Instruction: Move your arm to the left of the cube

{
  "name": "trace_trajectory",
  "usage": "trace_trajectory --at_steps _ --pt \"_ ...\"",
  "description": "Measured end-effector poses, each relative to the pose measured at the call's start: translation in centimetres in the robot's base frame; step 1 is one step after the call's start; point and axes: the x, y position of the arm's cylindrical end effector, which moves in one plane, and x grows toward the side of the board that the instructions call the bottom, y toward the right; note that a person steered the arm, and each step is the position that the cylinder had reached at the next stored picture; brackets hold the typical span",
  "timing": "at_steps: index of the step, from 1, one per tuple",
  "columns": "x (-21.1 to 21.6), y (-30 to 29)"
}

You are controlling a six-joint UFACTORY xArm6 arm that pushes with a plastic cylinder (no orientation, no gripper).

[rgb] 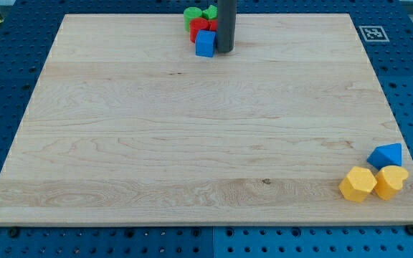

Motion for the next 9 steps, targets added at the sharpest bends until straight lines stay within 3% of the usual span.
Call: trace_trajectory --at_steps 1,3,4,6,7,9 --pt "0.3 0.0" --pt "6.0 2.3" --pt "6.2 2.0" --pt "6.9 -9.7" --pt "3.5 -15.9" --pt "1.4 -16.2"
